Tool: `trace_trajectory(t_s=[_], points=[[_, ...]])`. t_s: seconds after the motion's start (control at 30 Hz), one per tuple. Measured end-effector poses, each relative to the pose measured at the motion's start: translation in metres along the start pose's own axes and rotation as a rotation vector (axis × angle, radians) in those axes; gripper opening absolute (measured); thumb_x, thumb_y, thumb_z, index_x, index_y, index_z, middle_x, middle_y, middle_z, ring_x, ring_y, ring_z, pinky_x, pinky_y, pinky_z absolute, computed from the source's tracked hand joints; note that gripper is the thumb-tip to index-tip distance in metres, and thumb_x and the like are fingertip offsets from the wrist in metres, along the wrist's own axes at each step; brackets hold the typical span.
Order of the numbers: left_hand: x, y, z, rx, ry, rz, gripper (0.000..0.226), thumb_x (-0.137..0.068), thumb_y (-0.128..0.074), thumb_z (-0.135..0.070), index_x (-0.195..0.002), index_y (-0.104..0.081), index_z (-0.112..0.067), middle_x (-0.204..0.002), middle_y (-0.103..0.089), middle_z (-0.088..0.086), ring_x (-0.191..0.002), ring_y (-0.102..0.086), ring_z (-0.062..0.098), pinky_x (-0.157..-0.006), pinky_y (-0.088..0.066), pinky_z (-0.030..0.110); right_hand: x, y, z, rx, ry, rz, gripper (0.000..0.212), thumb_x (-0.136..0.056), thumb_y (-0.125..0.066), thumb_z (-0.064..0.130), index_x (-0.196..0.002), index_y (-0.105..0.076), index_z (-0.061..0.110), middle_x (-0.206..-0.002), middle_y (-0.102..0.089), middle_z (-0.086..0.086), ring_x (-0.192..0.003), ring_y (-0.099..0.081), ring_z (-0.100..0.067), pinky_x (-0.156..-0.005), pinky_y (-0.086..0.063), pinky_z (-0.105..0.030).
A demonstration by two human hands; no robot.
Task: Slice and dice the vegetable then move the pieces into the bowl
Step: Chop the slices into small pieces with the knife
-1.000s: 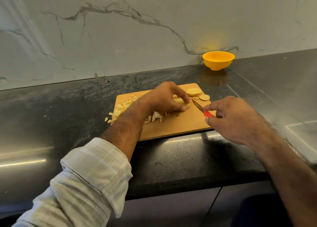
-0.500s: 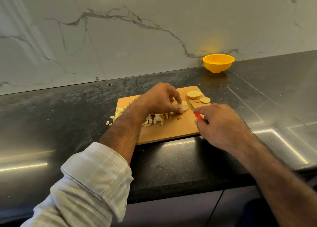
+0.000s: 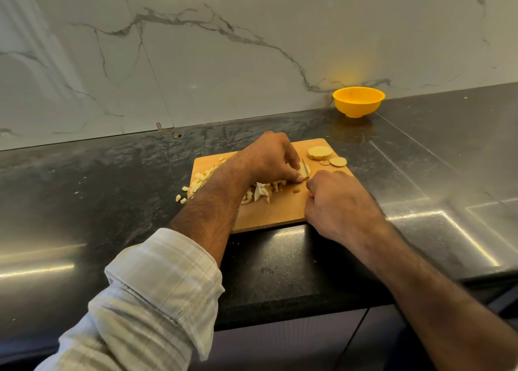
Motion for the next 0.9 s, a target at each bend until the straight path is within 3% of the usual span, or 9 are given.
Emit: trace_trajectory(t_s=[0.27,0.47,0.7,0.9], points=[[0.005,0.003,0.008,0.053,-0.032,-0.004,0.027,-0.087,-0.086,-0.034,-0.110,-0.081,-0.020,-0.133,-0.070,-0.004,-0.122,-0.062,0.012,-0.100,-0.051,0.031,0.007,0.003,-0.001,-0.015,-0.026,-0.075,0.029,-0.101,-0.056,0.032,-0.128,-0.064,0.026,-0.113,-0.065,0.000,-0.096,-0.059,-0.017,-0.077,-0.054,-0.032],[0.004,0.001,0.008,0.072,-0.025,-0.009,0.020,-0.087,-0.087,-0.028,-0.105,-0.083,-0.020,-0.113,-0.076,-0.005,-0.107,-0.067,0.012,-0.096,-0.059,0.034,0.018,0.002,0.010,-0.017,-0.026,-0.021,0.035,-0.099,-0.058,0.036,-0.134,-0.061,0.028,-0.115,-0.062,0.002,-0.101,-0.059,-0.018,-0.087,-0.059,-0.040],[-0.002,0.003,0.008,0.082,0.019,-0.013,0.013,-0.083,-0.090,-0.025,-0.094,-0.084,-0.022,-0.100,-0.079,-0.008,-0.094,-0.073,0.006,-0.090,-0.062,0.030,0.009,0.009,0.027,0.028,-0.040,0.083,0.039,-0.098,-0.066,0.031,-0.134,-0.056,0.022,-0.108,-0.052,0.000,-0.099,-0.050,-0.019,-0.090,-0.052,-0.038],[0.003,0.004,0.004,0.065,0.014,-0.006,0.014,-0.083,-0.090,-0.024,-0.095,-0.085,-0.020,-0.098,-0.080,-0.008,-0.093,-0.074,0.006,-0.089,-0.063,0.030,0.003,0.011,0.025,-0.032,-0.059,0.060,0.035,-0.096,-0.070,0.028,-0.128,-0.059,0.020,-0.102,-0.055,0.000,-0.097,-0.056,-0.020,-0.085,-0.055,-0.036]])
Point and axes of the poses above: each hand's wrist, its own x-axis away from the middle knuckle, its own y-axis out of the back of the hand, z = x × y, the point moved 1 cm from there along -x, towards the middle knuckle
